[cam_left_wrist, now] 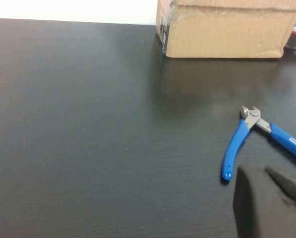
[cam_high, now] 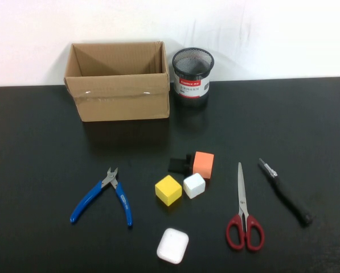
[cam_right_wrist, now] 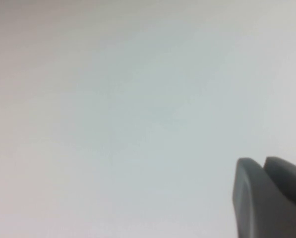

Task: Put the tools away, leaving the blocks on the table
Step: Pick up the black Screwdriver from the table

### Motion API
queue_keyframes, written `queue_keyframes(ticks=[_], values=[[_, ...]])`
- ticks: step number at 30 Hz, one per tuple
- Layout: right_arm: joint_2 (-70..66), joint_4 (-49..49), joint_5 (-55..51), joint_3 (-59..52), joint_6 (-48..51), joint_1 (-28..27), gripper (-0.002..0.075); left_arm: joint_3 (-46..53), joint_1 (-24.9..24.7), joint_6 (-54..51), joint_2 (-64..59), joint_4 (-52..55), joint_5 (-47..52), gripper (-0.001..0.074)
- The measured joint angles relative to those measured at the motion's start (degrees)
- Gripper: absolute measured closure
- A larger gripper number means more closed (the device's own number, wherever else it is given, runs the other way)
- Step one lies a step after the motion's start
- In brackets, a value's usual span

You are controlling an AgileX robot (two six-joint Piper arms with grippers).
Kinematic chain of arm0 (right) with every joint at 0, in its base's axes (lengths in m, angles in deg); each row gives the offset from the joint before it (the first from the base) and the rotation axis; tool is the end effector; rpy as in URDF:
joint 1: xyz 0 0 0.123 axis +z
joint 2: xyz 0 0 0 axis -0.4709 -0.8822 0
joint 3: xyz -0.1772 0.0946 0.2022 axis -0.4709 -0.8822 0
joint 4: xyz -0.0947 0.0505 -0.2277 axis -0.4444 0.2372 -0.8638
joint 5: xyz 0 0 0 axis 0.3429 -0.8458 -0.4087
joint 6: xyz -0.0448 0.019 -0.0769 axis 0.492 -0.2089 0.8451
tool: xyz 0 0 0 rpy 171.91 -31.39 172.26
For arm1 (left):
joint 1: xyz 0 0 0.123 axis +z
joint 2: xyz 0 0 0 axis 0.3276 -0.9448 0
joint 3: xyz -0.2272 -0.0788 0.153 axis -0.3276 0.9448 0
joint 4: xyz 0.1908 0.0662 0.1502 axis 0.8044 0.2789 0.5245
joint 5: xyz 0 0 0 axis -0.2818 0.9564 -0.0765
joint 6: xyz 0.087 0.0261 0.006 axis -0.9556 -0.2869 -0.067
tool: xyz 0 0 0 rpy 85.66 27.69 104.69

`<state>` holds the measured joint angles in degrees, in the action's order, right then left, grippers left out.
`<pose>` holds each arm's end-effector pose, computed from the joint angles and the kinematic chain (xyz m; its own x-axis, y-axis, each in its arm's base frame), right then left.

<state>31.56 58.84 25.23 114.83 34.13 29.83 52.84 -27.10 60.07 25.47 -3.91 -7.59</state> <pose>-0.0005 -0.0028 0.3879 0.7354 0.1449 -0.6619 -0.1011 0.9894 0.1042 0.0517 -0.0123 0.1734 -0.2759 0.0045 -0.9612 0.1814 0.9823 -0.0475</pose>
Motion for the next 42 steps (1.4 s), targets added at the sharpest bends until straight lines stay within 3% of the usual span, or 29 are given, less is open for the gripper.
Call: queue_keyframes(ticks=[3, 10, 14, 19, 25, 28, 31, 37, 42], values=[[-6.5, 0.7, -8.6, 6.1, 0.8, 0.0, 0.0733, 0.0, 0.0, 0.0, 0.0, 0.0, 0.0, 0.0739], [-25.4, 1.1, -40.8, 19.9, 0.6, 0.0, 0.0733, 0.0, 0.0, 0.0, 0.0, 0.0, 0.0, 0.0739], [-32.2, -4.3, -44.0, 20.2, 3.3, 0.0, 0.0733, 0.0, 0.0, 0.0, 0.0, 0.0, 0.0, 0.0739], [-40.4, 3.6, -50.2, 20.0, 2.8, 0.0, 0.0733, 0.0, 0.0, 0.0, 0.0, 0.0, 0.0, 0.0739], [-53.8, 4.6, -64.3, 24.3, 8.8, 0.1, 0.0731, 0.0, 0.0, 0.0, 0.0, 0.0, 0.0, 0.0739], [-60.8, 4.1, -68.9, 28.4, 13.1, 2.9, 0.0725, 0.0, 0.0, 0.0, 0.0, 0.0, 0.0, 0.0739], [-66.4, 2.5, -70.0, 31.6, 14.6, 8.0, 0.0658, 0.0, 0.0, 0.0, 0.0, 0.0, 0.0, 0.0739], [-78.1, -3.9, -69.7, 35.3, 11.7, 15.6, 0.0407, 0.0, 0.0, 0.0, 0.0, 0.0, 0.0, 0.0739], [-86.3, -4.1, -68.9, 37.8, 12.8, 16.9, 0.0386, 0.0, 0.0, 0.0, 0.0, 0.0, 0.0, 0.0739]])
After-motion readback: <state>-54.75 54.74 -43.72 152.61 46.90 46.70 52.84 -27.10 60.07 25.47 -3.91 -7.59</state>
